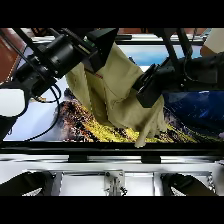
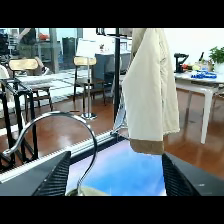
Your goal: Fold the shirts.
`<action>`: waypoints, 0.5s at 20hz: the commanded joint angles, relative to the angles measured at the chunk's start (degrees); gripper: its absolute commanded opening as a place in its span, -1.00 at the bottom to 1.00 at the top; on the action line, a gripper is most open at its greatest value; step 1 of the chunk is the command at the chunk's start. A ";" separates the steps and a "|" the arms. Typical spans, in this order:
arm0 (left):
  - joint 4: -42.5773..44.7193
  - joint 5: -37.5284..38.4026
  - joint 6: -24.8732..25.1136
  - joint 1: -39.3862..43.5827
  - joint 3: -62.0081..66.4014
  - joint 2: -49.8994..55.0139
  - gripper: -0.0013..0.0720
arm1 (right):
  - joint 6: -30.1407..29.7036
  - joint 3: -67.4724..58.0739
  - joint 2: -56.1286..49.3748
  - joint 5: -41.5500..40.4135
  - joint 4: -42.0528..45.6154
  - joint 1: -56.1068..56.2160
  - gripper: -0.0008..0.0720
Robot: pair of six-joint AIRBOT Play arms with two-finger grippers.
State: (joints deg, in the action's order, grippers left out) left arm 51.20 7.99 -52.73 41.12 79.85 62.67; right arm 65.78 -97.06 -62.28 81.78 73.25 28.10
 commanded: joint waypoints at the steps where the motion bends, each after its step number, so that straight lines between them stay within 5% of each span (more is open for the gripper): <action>1: 0.11 -1.95 0.90 0.31 -0.02 1.73 0.87 | 0.92 -0.02 -0.17 -0.61 0.31 1.49 -0.81; 3: 0.09 -1.92 0.87 -0.07 -0.02 2.19 0.81 | 1.49 -0.02 -0.15 -0.63 0.37 1.49 -0.81; 6: 0.11 -1.73 0.87 -1.18 -0.02 2.27 0.02 | 1.49 -0.02 -0.15 -0.66 0.39 1.49 -0.81; 8: 0.11 -1.42 0.90 -2.14 -0.02 2.25 -0.80 | 1.53 -0.02 -0.15 -1.18 0.33 1.49 -0.81; 10: 0.11 -1.36 0.87 -2.97 -0.02 2.23 -0.82 | 2.21 -0.02 -0.15 -1.62 -0.90 1.49 -0.80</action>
State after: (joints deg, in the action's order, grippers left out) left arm 51.55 6.59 -51.53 39.22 79.83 64.84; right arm 67.33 -97.06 -62.46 81.08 73.58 29.50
